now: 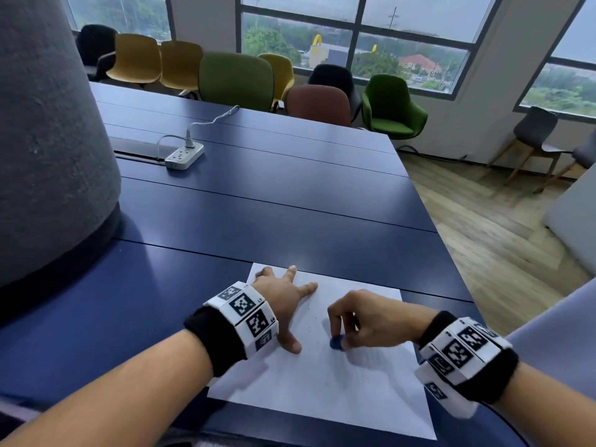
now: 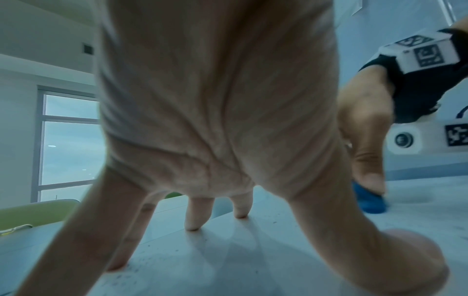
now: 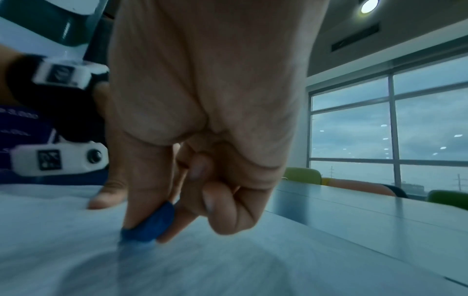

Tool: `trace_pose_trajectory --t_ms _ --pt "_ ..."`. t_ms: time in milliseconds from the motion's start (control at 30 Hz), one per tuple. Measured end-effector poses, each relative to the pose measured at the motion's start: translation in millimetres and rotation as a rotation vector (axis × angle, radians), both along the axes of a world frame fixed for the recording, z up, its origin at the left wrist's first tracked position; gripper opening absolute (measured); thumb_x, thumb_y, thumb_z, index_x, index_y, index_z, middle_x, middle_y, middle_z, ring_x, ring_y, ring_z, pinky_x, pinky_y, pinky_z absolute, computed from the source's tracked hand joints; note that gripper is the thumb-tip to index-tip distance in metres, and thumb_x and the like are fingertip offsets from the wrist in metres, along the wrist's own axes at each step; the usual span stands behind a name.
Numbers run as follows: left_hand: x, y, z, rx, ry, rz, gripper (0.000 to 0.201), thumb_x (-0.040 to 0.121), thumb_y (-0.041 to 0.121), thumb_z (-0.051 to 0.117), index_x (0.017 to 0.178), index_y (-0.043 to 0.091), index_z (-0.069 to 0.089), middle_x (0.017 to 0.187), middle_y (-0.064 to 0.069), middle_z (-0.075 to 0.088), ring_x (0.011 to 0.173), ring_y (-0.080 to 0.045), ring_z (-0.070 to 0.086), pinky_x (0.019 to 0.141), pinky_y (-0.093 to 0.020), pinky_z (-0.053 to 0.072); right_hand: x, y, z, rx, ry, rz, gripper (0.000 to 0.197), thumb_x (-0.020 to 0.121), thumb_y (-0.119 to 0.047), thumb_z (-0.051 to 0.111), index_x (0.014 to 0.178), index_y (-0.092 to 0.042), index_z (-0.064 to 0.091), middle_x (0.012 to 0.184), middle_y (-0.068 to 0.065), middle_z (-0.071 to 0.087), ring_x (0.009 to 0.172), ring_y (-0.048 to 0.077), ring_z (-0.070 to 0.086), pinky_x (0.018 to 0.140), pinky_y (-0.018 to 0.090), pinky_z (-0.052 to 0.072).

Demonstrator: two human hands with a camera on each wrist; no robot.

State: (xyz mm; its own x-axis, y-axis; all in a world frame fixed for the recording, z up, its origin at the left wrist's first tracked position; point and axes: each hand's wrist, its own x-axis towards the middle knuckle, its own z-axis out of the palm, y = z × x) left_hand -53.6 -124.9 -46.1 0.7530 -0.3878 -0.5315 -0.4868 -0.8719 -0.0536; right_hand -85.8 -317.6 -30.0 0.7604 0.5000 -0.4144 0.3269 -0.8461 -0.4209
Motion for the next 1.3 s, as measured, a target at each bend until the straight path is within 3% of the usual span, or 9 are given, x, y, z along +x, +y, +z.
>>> trace_pose_trajectory --t_ms 233,400,567,700,867,1033,1133,1200,1300 --pt "-2.4 -0.6 1.2 0.0 -0.002 -0.004 0.123 0.066 0.062 0.08 0.154 0.044 -0.004 0.165 -0.006 -0.007 0.138 -0.052 0.019 0.105 -0.057 0.039 20.0 -2.0 -7.5 0.051 -0.18 -0.178 0.008 0.082 -0.028 0.071 0.084 -0.023 0.065 0.073 -0.005 0.065 0.06 0.005 0.053 0.06 0.022 0.042" --pt "-2.6 -0.2 2.0 0.003 -0.004 -0.004 0.123 0.067 0.062 0.079 0.155 0.043 -0.005 0.165 -0.007 -0.008 0.138 -0.052 0.019 0.106 -0.056 0.039 10.4 4.0 1.7 -0.034 -0.034 0.014 0.008 0.079 -0.029 0.074 0.083 -0.024 0.069 0.075 -0.002 0.067 0.061 0.007 0.054 0.059 0.02 0.045" --pt "-3.2 0.1 3.6 -0.01 -0.004 -0.001 0.121 0.068 0.061 0.079 0.155 0.043 -0.003 0.165 -0.006 -0.007 0.138 -0.05 0.02 0.106 -0.054 0.04 54.5 9.6 -2.0 0.006 -0.25 -0.172 0.01 0.08 -0.026 0.071 0.079 -0.029 0.063 0.066 -0.013 0.055 0.064 0.007 0.053 0.065 0.026 0.044" --pt "-1.6 0.0 3.5 -0.002 -0.001 -0.006 0.122 0.066 0.064 0.079 0.154 0.044 -0.003 0.165 -0.006 -0.007 0.138 -0.05 0.02 0.107 -0.055 0.038 26.8 4.5 -4.1 0.029 -0.176 -0.135 0.007 0.081 -0.022 0.071 0.079 -0.023 0.064 0.065 -0.01 0.056 0.057 0.005 0.049 0.057 0.019 0.04" --pt "-3.1 -0.2 2.7 0.006 -0.003 -0.008 0.123 0.065 0.066 0.078 0.155 0.043 -0.003 0.165 -0.007 -0.006 0.139 -0.051 0.019 0.109 -0.054 0.036 -10.4 3.7 3.5 -0.066 -0.054 0.029 0.008 0.081 -0.034 0.071 0.082 -0.027 0.067 0.073 -0.005 0.064 0.059 0.006 0.052 0.058 0.019 0.042" --pt "-2.8 -0.2 3.8 0.018 -0.012 -0.009 0.122 0.066 0.067 0.077 0.154 0.044 -0.005 0.165 -0.005 -0.005 0.139 -0.05 0.019 0.109 -0.054 0.035 14.1 -1.7 -1.0 -0.019 -0.189 -0.178 0.007 0.082 -0.03 0.069 0.082 -0.027 0.063 0.072 -0.009 0.063 0.064 0.005 0.055 0.067 0.028 0.049" --pt "-2.7 -0.9 4.4 0.016 -0.007 -0.003 0.122 0.066 0.066 0.077 0.154 0.044 -0.005 0.165 -0.005 -0.006 0.14 -0.05 0.018 0.108 -0.053 0.037 -5.9 -1.4 -0.9 -0.02 -0.081 -0.047 0.006 0.081 -0.025 0.07 0.079 -0.027 0.064 0.068 -0.008 0.059 0.057 0.005 0.051 0.058 0.019 0.043" --pt "-3.1 -0.5 4.7 0.015 -0.004 0.005 0.122 0.066 0.067 0.077 0.154 0.044 -0.005 0.165 -0.005 -0.007 0.14 -0.05 0.018 0.108 -0.054 0.037 -9.1 2.5 4.0 -0.051 -0.022 0.02 0.006 0.08 -0.029 0.072 0.083 -0.025 0.068 0.071 -0.007 0.061 0.059 0.005 0.051 0.06 0.021 0.045" --pt "-2.5 -0.4 4.6 0.015 -0.006 -0.006 0.122 0.067 0.068 0.076 0.154 0.044 -0.006 0.165 -0.004 -0.007 0.139 -0.05 0.018 0.108 -0.055 0.037 8.9 1.6 3.6 -0.032 -0.15 -0.111 0.008 0.08 -0.028 0.071 0.086 -0.025 0.067 0.074 -0.006 0.066 0.063 0.005 0.055 0.066 0.027 0.048"
